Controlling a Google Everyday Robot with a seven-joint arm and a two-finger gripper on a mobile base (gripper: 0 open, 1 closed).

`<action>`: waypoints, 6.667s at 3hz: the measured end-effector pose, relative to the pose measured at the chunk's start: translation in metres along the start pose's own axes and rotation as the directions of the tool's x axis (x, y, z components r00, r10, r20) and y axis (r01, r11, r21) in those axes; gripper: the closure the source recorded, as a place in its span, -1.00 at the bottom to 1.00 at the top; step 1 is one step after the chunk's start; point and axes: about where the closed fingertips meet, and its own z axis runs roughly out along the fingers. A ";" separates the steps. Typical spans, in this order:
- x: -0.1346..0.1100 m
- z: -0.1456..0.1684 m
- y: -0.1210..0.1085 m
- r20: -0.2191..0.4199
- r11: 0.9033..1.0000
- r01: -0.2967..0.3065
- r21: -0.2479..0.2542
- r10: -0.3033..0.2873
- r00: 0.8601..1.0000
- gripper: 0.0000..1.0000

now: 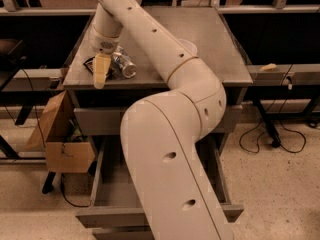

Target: Place rxbar chocolate into middle drawer

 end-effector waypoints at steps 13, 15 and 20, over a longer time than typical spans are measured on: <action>0.061 0.034 0.210 0.157 0.981 -0.090 -0.173 0.118 0.981 1.00; 0.129 0.104 0.264 0.233 0.963 -0.207 -0.172 0.244 0.941 1.00; 0.223 0.218 0.337 0.193 0.800 -0.564 -0.205 0.598 0.778 0.62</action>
Offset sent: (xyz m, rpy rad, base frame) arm -0.0271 -0.0161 0.0006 -0.0409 0.0314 -0.0371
